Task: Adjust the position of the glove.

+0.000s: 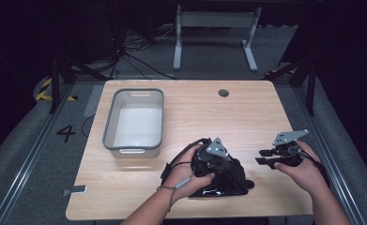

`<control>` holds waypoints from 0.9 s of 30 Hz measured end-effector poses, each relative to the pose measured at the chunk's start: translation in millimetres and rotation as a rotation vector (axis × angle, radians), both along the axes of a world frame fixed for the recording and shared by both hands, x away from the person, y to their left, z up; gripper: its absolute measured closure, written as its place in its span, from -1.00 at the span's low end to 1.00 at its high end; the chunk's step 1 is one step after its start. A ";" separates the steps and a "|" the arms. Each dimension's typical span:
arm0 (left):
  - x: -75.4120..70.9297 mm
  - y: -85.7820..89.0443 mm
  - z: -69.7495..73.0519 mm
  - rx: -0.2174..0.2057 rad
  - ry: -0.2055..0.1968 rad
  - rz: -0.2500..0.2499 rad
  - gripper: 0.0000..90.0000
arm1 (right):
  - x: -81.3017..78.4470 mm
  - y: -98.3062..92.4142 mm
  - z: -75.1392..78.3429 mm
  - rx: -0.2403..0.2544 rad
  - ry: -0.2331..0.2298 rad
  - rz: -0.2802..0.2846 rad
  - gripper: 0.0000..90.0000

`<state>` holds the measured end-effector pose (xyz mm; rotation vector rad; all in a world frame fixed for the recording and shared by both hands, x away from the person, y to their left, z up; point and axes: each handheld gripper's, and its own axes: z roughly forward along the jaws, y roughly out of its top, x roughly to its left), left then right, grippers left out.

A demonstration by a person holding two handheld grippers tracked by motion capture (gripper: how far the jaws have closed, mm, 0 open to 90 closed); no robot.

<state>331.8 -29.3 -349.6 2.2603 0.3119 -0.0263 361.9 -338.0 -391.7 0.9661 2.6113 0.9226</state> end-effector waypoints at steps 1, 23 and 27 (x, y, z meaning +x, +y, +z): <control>0.4 4.1 -1.1 0.011 0.012 -0.002 0.91 | 0.0 0.0 0.0 0.000 0.000 0.000 0.39; 15.6 82.1 -60.2 0.211 0.244 0.174 0.57 | 14.5 18.6 2.4 0.006 -0.007 0.050 0.37; 15.6 83.4 -63.1 0.223 0.250 0.217 0.42 | 16.4 22.1 3.1 0.006 -0.008 0.061 0.37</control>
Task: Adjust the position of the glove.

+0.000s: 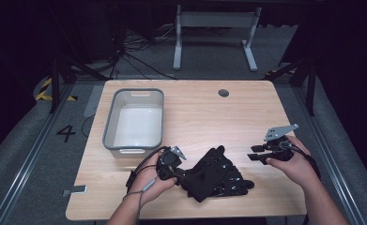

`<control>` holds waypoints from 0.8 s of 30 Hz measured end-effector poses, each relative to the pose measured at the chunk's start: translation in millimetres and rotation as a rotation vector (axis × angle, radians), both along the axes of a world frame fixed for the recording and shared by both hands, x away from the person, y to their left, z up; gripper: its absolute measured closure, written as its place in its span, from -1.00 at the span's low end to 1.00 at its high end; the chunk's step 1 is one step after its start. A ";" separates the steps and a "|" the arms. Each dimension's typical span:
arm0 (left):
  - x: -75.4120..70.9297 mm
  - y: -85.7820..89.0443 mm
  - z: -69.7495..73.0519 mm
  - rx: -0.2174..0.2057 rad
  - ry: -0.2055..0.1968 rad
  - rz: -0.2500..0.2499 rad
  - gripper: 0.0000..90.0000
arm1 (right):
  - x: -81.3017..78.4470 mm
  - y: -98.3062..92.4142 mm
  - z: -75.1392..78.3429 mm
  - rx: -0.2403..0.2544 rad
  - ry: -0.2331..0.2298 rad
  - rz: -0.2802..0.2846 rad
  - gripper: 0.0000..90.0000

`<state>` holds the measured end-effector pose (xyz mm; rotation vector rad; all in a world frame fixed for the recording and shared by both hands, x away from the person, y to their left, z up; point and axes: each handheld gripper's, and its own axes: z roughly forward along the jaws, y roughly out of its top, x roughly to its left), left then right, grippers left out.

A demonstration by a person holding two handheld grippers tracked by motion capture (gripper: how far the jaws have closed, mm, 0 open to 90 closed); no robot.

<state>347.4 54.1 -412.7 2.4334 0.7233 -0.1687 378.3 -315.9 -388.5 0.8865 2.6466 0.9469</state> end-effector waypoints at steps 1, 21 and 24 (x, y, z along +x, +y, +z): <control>-0.3 0.3 0.2 0.000 -0.005 0.012 0.38 | 0.6 1.2 -0.2 0.002 -0.003 0.002 0.37; -7.1 14.3 -9.0 -0.004 0.052 0.186 0.34 | 56.4 91.0 -22.7 0.031 0.085 0.072 0.45; -7.1 12.3 -11.9 -0.008 0.057 0.192 0.34 | 65.2 102.3 -30.3 0.004 0.102 0.063 0.45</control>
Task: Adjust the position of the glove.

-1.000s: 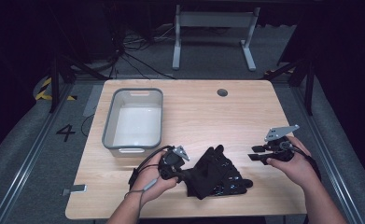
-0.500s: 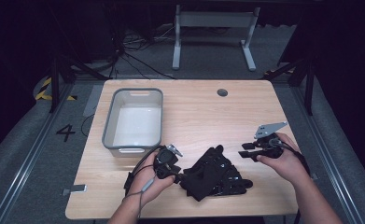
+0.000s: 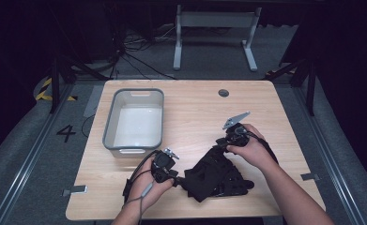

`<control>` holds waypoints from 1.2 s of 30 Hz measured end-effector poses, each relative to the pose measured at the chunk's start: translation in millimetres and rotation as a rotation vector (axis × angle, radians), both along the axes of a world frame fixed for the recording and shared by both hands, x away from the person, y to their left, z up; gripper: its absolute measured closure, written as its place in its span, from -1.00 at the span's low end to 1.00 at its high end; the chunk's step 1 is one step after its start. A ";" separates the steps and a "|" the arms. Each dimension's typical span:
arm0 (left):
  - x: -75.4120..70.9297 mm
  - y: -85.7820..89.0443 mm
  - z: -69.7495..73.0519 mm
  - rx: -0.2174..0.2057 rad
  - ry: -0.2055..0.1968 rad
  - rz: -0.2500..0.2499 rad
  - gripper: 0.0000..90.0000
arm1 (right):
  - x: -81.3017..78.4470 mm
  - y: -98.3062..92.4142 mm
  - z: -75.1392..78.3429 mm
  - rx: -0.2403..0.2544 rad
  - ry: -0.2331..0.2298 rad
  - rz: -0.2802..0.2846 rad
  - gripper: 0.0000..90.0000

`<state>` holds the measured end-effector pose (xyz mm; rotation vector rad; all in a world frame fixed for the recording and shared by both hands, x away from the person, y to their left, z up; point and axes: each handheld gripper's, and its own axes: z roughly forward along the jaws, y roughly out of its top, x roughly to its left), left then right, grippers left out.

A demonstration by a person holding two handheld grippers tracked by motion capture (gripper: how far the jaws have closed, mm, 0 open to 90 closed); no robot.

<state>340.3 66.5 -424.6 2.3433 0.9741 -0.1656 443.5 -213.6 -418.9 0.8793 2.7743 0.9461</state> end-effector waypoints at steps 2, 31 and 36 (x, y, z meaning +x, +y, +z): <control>0.2 -2.3 -1.6 -0.004 0.010 -0.008 0.33 | 3.7 3.6 -3.7 -0.014 0.007 0.000 0.44; 3.0 -15.1 -20.9 0.027 0.073 -0.034 0.37 | 7.2 21.4 -20.3 -0.113 0.022 0.043 0.84; 2.8 -17.7 -22.5 0.019 0.091 -0.048 0.55 | 7.0 20.9 -20.9 -0.107 0.016 0.047 0.84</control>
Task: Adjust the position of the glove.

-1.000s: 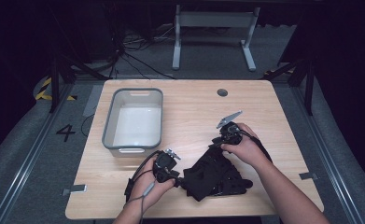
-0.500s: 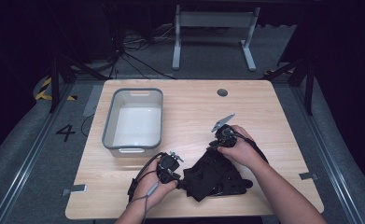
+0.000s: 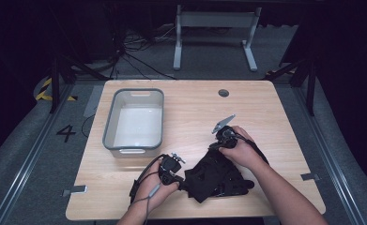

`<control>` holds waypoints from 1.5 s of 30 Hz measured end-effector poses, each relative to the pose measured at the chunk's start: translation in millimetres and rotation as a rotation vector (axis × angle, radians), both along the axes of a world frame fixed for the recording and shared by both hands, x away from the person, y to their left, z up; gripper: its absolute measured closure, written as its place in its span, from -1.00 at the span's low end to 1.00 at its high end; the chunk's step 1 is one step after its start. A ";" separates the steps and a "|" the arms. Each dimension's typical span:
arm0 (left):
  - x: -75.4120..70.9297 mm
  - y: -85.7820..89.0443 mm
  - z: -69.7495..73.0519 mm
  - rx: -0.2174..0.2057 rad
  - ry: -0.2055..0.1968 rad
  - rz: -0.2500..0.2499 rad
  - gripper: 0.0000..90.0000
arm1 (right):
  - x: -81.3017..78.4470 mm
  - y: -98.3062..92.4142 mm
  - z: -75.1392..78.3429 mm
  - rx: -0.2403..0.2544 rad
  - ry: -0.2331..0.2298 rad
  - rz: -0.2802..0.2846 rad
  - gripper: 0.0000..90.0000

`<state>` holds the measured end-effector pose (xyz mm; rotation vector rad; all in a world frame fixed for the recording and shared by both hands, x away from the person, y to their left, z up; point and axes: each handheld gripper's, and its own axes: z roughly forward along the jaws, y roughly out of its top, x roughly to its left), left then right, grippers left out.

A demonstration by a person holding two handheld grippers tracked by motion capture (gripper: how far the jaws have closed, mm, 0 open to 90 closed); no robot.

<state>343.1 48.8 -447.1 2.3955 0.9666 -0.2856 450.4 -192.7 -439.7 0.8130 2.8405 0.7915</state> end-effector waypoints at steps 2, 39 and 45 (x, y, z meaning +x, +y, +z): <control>-0.6 -1.8 -0.4 0.005 -0.010 -0.006 0.70 | -0.2 0.0 -0.1 0.000 -0.003 0.003 0.84; 9.4 13.2 71.5 -0.070 -0.271 0.020 0.90 | -54.6 -82.0 89.6 0.388 -0.122 -0.122 0.84; 15.6 7.7 76.9 -0.042 -0.368 0.064 0.91 | -56.7 -87.5 89.2 0.413 -0.180 -0.137 0.83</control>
